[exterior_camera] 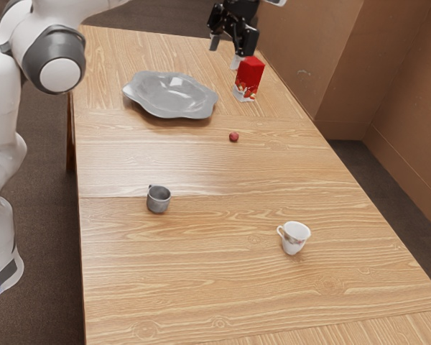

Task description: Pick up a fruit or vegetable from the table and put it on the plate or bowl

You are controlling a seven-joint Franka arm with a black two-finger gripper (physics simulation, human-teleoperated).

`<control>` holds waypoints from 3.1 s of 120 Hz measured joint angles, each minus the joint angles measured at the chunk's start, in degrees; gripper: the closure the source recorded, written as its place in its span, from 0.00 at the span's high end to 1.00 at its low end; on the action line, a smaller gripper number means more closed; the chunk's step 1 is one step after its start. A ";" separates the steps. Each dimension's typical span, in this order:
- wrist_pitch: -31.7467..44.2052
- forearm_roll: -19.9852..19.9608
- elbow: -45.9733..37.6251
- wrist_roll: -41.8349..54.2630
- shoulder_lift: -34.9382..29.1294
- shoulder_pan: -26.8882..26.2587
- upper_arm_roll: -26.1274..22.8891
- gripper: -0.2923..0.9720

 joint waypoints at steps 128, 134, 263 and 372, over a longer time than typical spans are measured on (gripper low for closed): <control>-8.30 6.15 -1.62 -4.90 1.83 -0.16 0.16 0.75; -8.42 6.15 -1.66 -5.02 1.83 -0.16 0.16 0.75; -9.05 6.01 -2.48 -6.25 2.26 -0.18 0.08 0.75; 31.48 -3.82 -17.50 0.17 11.07 8.89 -7.39 0.75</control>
